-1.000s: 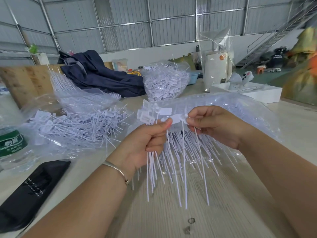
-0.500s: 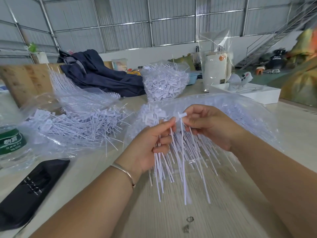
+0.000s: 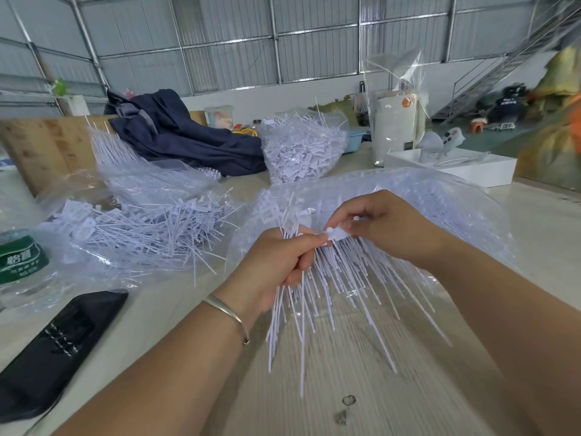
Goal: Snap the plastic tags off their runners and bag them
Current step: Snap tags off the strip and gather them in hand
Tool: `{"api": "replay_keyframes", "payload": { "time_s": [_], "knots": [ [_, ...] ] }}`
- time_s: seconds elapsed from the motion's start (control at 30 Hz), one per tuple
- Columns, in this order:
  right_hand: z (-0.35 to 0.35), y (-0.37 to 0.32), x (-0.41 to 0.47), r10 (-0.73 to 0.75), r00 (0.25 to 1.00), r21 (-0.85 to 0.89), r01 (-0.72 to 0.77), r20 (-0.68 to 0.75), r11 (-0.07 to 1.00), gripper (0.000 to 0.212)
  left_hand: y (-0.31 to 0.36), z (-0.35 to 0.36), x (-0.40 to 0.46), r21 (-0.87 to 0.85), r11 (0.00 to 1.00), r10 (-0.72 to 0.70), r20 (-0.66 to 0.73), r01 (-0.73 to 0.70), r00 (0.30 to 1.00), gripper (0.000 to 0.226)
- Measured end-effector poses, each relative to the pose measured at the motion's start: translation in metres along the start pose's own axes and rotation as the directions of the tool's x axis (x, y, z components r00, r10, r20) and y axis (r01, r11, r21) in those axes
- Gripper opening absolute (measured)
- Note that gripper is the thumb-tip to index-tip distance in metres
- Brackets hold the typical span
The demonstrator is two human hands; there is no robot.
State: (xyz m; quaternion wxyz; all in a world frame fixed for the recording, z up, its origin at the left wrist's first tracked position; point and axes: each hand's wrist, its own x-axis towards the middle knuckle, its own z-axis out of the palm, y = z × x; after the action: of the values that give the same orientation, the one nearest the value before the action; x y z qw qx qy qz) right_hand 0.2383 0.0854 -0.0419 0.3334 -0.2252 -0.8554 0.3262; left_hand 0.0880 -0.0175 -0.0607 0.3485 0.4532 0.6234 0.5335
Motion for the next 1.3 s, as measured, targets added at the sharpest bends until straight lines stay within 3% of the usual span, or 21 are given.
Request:
{"api": "replay_keyframes", "payload": {
  "time_s": [0.1,0.23,0.43,0.6,0.67,0.83,1.0,1.17,1.3],
  "knots": [
    [-0.005,-0.003,-0.001,0.021,0.999,-0.006,-0.021,0.044,1.0,0.034,0.004,-0.004,-0.001,0.099,0.995,-0.007,0.091,-0.002,0.996,0.032],
    [-0.012,0.004,-0.001,0.08,0.989,-0.066,-0.072,0.124,0.995,0.036,0.005,-0.007,-0.006,0.31,0.95,-0.025,0.216,-0.044,0.976,0.031],
    [-0.014,0.013,0.001,0.159,0.987,0.227,-0.157,0.006,0.961,0.024,0.002,-0.009,0.001,0.013,0.998,-0.062,0.096,0.061,0.993,0.038],
    [-0.007,0.012,0.001,0.18,0.98,0.314,-0.196,0.079,0.929,0.01,0.005,-0.009,0.002,-0.187,0.977,-0.105,-0.001,0.103,0.994,0.021],
    [-0.004,0.012,0.0,0.169,0.979,0.333,-0.198,0.116,0.922,0.011,0.004,-0.008,0.003,-0.279,0.95,-0.147,0.006,0.143,0.989,0.025],
    [0.001,0.013,-0.002,0.133,0.984,0.33,-0.165,0.117,0.93,0.01,0.005,-0.007,0.002,-0.237,0.96,-0.128,0.089,0.146,0.988,0.034],
    [0.005,0.01,-0.002,0.102,0.987,0.366,-0.142,0.128,0.92,0.007,0.005,-0.003,-0.001,-0.163,0.981,-0.09,0.106,0.107,0.99,0.026],
    [0.0,0.008,0.001,0.092,0.975,0.58,-0.195,0.202,0.791,0.015,0.004,-0.006,0.003,-0.27,0.961,-0.068,0.003,0.066,0.998,0.029],
    [-0.007,0.011,0.002,0.136,0.979,0.658,-0.203,0.151,0.725,0.014,0.005,-0.014,0.005,-0.393,0.916,-0.077,0.038,0.086,0.996,0.029]
  ]
}}
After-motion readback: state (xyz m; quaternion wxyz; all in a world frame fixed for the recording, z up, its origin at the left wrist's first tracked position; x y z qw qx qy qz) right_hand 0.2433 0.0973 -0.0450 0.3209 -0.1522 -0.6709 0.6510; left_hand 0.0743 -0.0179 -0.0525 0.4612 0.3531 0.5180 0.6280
